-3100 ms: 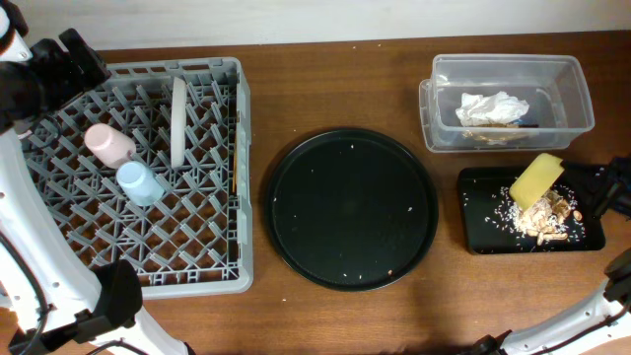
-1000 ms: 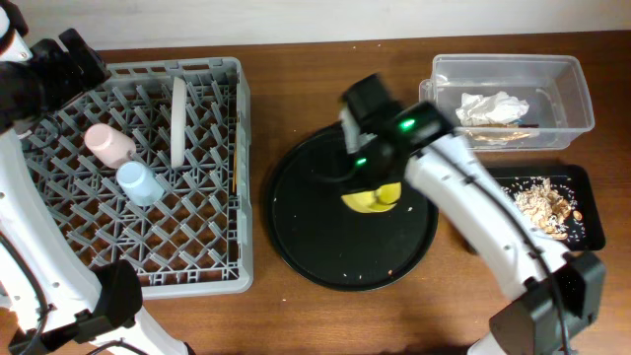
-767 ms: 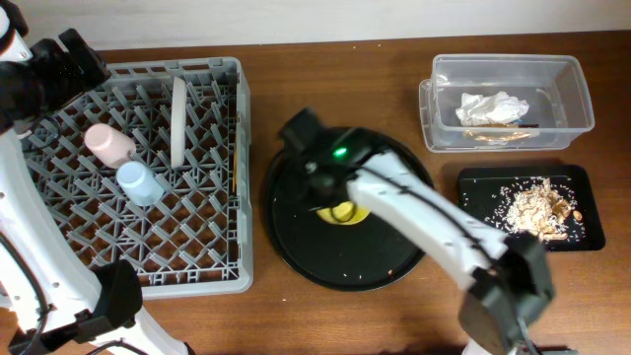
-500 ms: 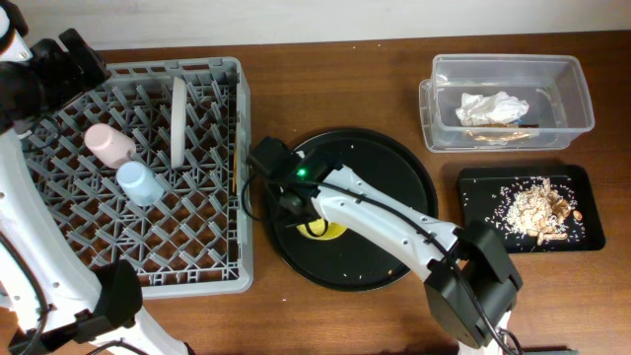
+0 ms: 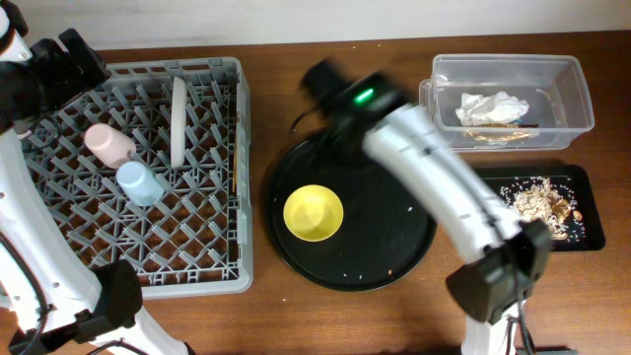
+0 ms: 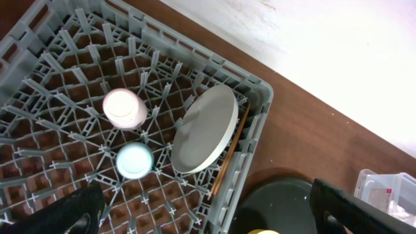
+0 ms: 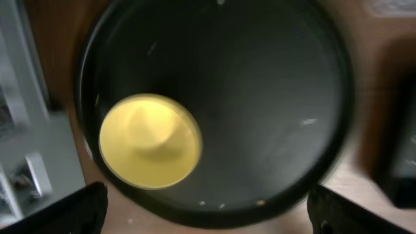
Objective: Sort waste into correct bins and load items into the dishwasher rack
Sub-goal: 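Release the bowl and retract the right arm to the right side, then reach the left gripper to the yellow bowl and grasp its rim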
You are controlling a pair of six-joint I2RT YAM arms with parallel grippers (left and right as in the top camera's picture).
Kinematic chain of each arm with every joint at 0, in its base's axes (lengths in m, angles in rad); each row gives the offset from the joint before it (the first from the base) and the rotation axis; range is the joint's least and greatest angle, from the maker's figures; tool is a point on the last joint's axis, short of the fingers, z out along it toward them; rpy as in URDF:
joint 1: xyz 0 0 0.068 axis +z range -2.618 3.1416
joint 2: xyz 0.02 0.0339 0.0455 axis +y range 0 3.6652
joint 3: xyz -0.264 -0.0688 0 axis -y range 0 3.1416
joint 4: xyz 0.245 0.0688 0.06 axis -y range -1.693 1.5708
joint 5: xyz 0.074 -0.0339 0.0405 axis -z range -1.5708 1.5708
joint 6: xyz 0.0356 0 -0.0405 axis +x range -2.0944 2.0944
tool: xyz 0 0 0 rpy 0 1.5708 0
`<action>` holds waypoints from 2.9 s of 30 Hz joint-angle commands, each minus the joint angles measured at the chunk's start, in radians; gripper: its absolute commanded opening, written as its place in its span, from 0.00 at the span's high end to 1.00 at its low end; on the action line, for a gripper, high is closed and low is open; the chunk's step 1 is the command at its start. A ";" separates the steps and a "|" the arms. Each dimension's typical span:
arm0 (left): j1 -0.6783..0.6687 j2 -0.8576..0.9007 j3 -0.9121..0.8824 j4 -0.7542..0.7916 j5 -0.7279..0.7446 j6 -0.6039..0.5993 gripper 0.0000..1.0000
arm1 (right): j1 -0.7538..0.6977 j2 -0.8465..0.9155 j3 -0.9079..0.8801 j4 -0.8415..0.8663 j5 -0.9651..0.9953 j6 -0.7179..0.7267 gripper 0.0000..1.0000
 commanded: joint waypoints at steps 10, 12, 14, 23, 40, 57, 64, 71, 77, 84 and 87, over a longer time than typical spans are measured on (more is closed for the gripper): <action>0.003 -0.019 0.011 0.000 -0.008 -0.009 0.01 | -0.643 -0.007 0.249 -0.154 0.022 -0.179 0.01; 0.003 -0.019 0.011 0.000 -0.008 -0.009 0.01 | -0.707 -0.007 0.249 -0.152 0.022 -0.179 0.02; 0.003 -0.019 0.011 0.000 -0.008 -0.009 0.00 | -0.756 -0.007 0.249 -0.151 0.022 -0.179 0.01; 0.003 -0.019 0.011 0.000 -0.011 -0.009 0.01 | -0.865 -0.007 0.249 -0.151 0.022 -0.179 0.01; -0.408 -0.019 -0.095 0.000 0.476 0.120 0.01 | -0.865 -0.007 0.249 -0.151 0.022 -0.179 0.01; -0.871 -0.019 -0.505 0.078 0.152 0.194 0.01 | -0.865 -0.007 0.249 -0.151 0.022 -0.179 0.01; -0.971 -0.019 -0.925 0.321 0.068 0.167 0.01 | -0.865 -0.007 0.249 -0.151 0.022 -0.179 0.01; -0.980 -0.019 -1.238 0.631 0.063 0.125 0.01 | -0.865 -0.007 0.249 -0.151 0.022 -0.179 0.01; -0.991 -0.019 -1.395 0.825 0.029 -0.013 0.22 | -0.865 -0.007 0.249 -0.151 0.022 -0.179 0.01; -1.045 -0.018 -1.445 0.888 -0.085 -0.045 0.60 | -0.865 -0.007 0.249 -0.151 0.022 -0.179 0.01; -1.061 -0.017 -1.445 0.899 -0.160 -0.066 0.74 | -0.865 -0.007 0.249 -0.151 0.022 -0.179 0.01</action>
